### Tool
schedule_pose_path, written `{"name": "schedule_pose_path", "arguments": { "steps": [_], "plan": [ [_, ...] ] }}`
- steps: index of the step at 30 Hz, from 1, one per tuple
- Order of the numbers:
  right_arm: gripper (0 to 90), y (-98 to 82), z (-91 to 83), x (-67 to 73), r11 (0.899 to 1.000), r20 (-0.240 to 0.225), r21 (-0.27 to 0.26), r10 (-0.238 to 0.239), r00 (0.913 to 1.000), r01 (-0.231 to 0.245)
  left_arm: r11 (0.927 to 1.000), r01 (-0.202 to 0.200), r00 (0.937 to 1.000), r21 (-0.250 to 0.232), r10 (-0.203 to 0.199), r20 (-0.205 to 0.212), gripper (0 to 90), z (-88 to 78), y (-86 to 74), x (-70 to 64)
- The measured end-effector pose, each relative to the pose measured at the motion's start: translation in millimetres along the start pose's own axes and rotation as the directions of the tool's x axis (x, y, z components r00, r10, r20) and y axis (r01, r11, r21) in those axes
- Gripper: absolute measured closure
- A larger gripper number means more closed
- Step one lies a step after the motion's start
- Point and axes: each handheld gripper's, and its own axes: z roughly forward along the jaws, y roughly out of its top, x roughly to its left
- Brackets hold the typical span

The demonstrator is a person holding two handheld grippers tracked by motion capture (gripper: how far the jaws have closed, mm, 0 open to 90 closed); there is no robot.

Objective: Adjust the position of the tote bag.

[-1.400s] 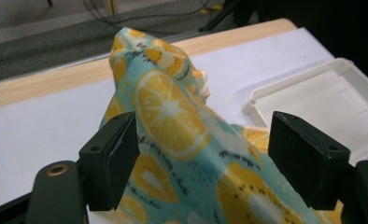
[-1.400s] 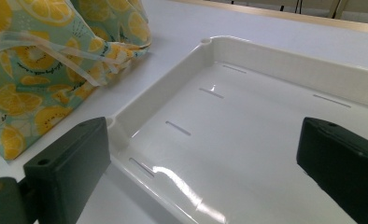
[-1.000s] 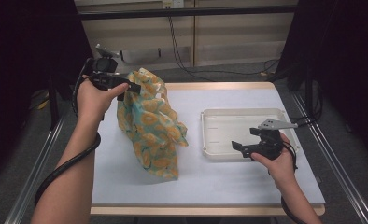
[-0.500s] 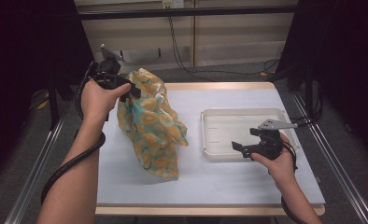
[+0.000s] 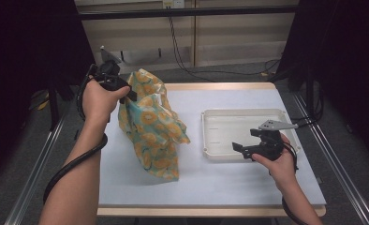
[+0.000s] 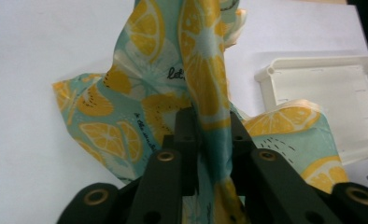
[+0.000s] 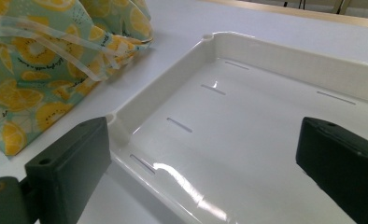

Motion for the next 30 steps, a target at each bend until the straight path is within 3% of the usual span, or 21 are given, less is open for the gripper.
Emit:
{"name": "schedule_pose_path", "arguments": {
  "steps": [2, 3, 12, 17, 23, 25, 26, 27, 29, 30],
  "plan": [
    [3.0, -0.1, 0.1, 0.0, 1.0, 0.0, 0.0, 0.0, 1.0, 0.0, 1.0, -0.008, 1.0, 0.0, 0.008, 0.0, 84.7, 0.3, 0.2, -1.4],
    [3.0, -0.1, 0.3, 0.1, 1.0, -0.003, 0.0, -0.002, 1.0, 0.002, 1.0, -0.005, 0.9997, 0.0, 0.005, -0.023, 88.7, 0.8, 0.6, -3.6],
    [3.0, -0.5, 0.3, -0.7, 1.0, -0.001, 0.001, 0.004, 1.0, -0.004, 0.9999, 0.0, 0.9996, 0.012, 0.001, -0.027, 90.0, -0.3, 2.7, -3.7],
    [3.0, -0.5, 0.7, -0.7, 1.0, -0.002, 0.0, 0.002, 1.0, -0.002, 0.9977, -0.053, 0.998, 0.042, 0.055, -0.031, 90.0, -4.4, 4.9, -2.9],
    [3.0, -1.5, 1.9, -1.0, 1.0, -0.003, 0.008, 0.0, 1.0, 0.0, 0.9958, -0.076, 0.9968, 0.05, 0.077, -0.021, 90.0, -7.3, 5.5, -6.1],
    [3.0, -1.2, 2.1, -0.1, 1.0, -0.006, 0.009, -0.004, 1.0, 0.004, 0.9907, -0.124, 0.992, 0.056, 0.125, -0.018, 90.0, -8.6, 5.4, -10.0],
    [3.0, -1.1, 2.1, 0.1, 1.0, -0.007, 0.008, -0.003, 1.0, 0.003, 0.9907, -0.124, 0.992, 0.056, 0.125, -0.018, 90.0, -8.6, 5.4, -10.0],
    [3.0, -1.0, 2.2, 0.3, 1.0, -0.007, 0.008, -0.003, 1.0, 0.003, 0.9869, -0.15, 0.9886, 0.058, 0.15, 0.003, 90.0, -9.9, 5.8, -12.5],
    [3.0, -1.2, 2.6, 0.0, 1.0, -0.006, 0.008, -0.006, 1.0, 0.006, 0.9857, -0.158, 0.9875, 0.06, 0.157, 0.011, 90.0, -11.1, 6.4, -13.3],
    [3.0, -1.4, 2.8, -0.1, 1.0, -0.006, 0.009, -0.007, 1.0, 0.007, 0.9834, -0.174, 0.9843, 0.051, 0.172, 0.039, 90.0, -12.7, 7.5, -14.8]
  ]
}}
